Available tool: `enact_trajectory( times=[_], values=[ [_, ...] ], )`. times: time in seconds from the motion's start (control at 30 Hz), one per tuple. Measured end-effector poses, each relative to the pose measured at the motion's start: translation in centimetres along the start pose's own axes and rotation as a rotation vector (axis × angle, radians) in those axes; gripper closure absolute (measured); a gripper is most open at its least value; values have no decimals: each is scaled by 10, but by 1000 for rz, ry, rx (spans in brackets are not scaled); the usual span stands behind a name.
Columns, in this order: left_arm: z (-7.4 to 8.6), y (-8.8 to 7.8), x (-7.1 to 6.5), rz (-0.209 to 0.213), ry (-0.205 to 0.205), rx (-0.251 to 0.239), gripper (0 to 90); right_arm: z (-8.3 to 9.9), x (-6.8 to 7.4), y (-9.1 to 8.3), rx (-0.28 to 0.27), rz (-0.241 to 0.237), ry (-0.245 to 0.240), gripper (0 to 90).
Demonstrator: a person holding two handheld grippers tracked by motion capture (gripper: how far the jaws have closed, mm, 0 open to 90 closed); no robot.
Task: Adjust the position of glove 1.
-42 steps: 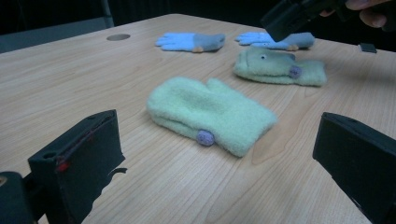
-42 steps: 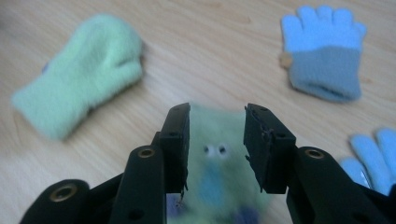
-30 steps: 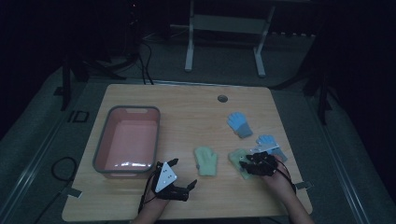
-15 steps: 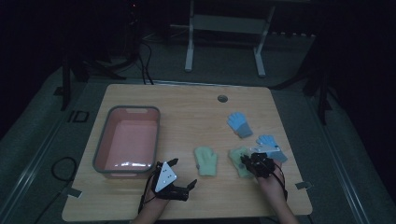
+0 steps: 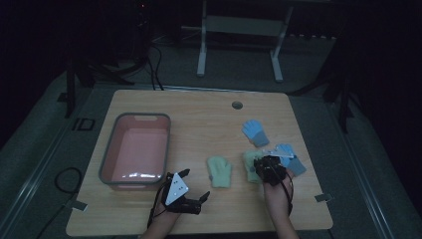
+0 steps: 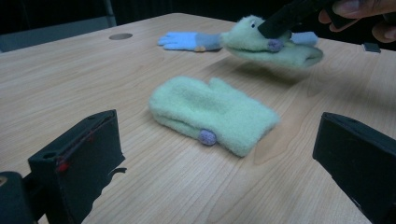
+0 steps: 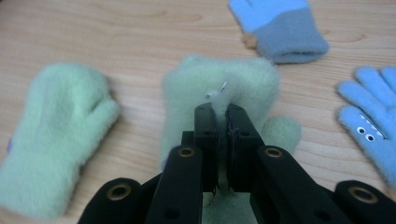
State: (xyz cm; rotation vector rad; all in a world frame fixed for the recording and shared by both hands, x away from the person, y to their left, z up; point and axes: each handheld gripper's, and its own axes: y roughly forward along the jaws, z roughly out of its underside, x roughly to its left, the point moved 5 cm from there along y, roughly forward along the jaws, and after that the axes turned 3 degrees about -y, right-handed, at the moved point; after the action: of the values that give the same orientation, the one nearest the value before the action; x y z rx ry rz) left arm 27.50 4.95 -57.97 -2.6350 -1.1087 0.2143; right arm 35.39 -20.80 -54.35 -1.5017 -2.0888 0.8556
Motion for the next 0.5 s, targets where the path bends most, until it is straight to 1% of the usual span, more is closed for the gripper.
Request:
enact_trajectory(
  times=[0.03,0.1,0.13,0.27,0.33,0.37,0.47,0.5],
  values=[
    [0,0,0,0,0,0,15,1,2,0,4,1,8,848],
    [0,0,0,-1,1,1,15,1,3,1,-1,6,7,848],
    [0,0,0,-1,-1,0,15,4,6,3,11,19,-5,847],
    [0,0,0,-1,0,2,15,10,6,10,18,34,4,843],
    [0,0,0,-2,2,3,16,13,6,13,19,26,29,835],
    [0,0,0,-2,2,3,15,14,5,16,28,33,24,827],
    [0,0,0,0,-2,2,15,19,6,22,43,30,33,811],
    [0,0,0,1,-3,3,15,22,5,27,57,31,21,784]
  ],
)
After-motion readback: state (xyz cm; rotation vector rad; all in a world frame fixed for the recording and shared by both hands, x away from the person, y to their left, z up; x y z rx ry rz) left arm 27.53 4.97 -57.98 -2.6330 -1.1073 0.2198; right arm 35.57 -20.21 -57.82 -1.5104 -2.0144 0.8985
